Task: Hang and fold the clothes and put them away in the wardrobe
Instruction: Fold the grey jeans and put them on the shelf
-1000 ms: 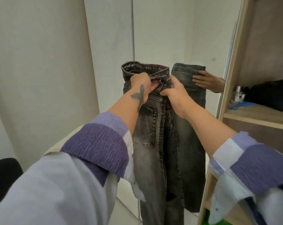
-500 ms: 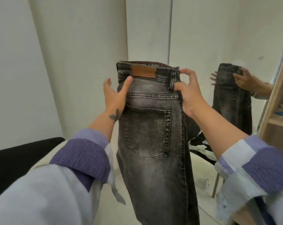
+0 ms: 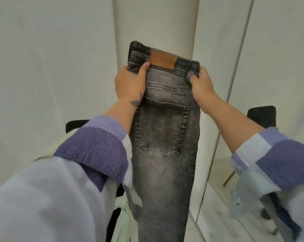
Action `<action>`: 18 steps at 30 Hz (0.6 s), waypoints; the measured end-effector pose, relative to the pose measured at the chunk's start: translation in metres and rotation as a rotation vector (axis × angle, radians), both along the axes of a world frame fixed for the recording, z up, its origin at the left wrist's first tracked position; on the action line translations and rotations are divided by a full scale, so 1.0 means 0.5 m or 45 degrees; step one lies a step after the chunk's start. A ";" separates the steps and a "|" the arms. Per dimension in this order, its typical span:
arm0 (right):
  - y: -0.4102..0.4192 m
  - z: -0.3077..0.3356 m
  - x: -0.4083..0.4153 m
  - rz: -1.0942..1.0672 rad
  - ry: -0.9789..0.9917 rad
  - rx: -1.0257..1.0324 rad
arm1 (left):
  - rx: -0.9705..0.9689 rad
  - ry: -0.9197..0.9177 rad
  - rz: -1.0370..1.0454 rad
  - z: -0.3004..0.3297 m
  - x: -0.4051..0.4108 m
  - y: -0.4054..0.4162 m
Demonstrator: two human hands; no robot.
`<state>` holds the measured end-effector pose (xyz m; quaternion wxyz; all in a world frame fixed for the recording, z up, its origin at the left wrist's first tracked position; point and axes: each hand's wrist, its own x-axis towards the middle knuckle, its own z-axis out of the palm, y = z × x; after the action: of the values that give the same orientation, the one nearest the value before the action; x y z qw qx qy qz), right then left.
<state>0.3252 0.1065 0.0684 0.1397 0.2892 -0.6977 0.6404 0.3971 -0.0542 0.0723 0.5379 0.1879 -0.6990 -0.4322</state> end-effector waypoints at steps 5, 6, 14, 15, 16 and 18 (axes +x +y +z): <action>-0.062 0.005 0.019 -0.009 0.064 -0.014 | -0.031 -0.015 0.111 0.016 0.069 -0.028; -0.072 0.004 0.023 0.007 0.073 -0.010 | -0.040 -0.021 0.142 0.016 0.082 -0.034; -0.151 0.011 0.065 0.067 0.081 0.060 | 0.004 -0.109 0.287 0.012 0.159 -0.084; -0.161 0.016 0.069 0.074 0.082 0.062 | 0.005 -0.113 0.299 0.014 0.166 -0.092; -0.171 0.022 0.073 0.077 0.084 0.062 | 0.005 -0.117 0.312 0.018 0.172 -0.101; -0.192 0.037 0.078 0.078 0.082 0.059 | 0.013 -0.123 0.335 0.027 0.180 -0.121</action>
<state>0.3643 0.0104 0.0868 0.1356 0.3342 -0.6983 0.6183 0.4869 -0.1148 0.0860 0.5546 0.3013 -0.6912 -0.3520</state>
